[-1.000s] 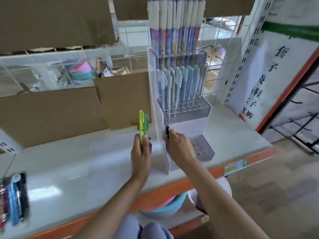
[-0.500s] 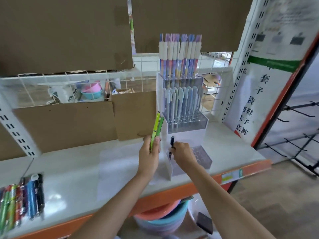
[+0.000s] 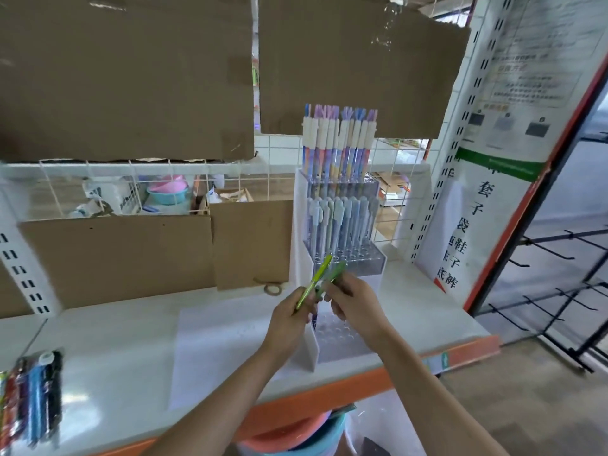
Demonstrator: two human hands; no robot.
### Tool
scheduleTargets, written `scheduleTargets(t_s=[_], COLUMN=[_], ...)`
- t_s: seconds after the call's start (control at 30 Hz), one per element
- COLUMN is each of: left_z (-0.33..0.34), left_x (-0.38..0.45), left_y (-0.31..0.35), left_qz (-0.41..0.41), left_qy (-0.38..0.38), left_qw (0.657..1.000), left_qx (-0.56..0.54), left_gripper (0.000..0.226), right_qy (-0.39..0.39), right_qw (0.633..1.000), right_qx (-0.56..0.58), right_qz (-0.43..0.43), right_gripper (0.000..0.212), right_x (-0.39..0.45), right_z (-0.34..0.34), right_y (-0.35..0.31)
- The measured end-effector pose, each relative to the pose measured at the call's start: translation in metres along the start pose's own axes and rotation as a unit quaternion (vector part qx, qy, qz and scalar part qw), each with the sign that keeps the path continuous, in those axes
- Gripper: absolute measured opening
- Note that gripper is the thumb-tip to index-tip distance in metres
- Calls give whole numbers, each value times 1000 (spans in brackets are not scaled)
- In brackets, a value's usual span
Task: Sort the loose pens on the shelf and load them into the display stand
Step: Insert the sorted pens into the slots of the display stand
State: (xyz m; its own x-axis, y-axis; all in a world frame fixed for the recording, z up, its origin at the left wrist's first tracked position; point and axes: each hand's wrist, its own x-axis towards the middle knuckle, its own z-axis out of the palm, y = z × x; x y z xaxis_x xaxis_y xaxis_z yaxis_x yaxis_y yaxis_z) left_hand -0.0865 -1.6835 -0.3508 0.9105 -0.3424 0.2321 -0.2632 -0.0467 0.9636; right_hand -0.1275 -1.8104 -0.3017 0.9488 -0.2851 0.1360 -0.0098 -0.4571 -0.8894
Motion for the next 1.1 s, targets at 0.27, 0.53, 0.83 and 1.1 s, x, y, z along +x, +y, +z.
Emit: scheduleTargets(t_s=[0.27, 0.53, 0.83, 1.1], left_z=[-19, -21, -16, -22], left_x=[-7, -7, -14, -16], left_y=[-18, -27, -34, -39], left_qz=[-9, -35, -21, -33], left_qy=[91, 113, 103, 73], left_qw=[995, 992, 994, 996], left_qx=[26, -35, -18, -35], left_gripper=[21, 35, 22, 17], right_qy=[17, -7, -24, -24], right_qw=[993, 974, 965, 966], right_qx=[-117, -226, -260, -249], right_qz=[7, 9, 20, 63], right_gripper=[19, 16, 26, 13], right_x=[21, 31, 22, 21], right_z=[4, 13, 28, 26], right_y=[21, 20, 44, 53])
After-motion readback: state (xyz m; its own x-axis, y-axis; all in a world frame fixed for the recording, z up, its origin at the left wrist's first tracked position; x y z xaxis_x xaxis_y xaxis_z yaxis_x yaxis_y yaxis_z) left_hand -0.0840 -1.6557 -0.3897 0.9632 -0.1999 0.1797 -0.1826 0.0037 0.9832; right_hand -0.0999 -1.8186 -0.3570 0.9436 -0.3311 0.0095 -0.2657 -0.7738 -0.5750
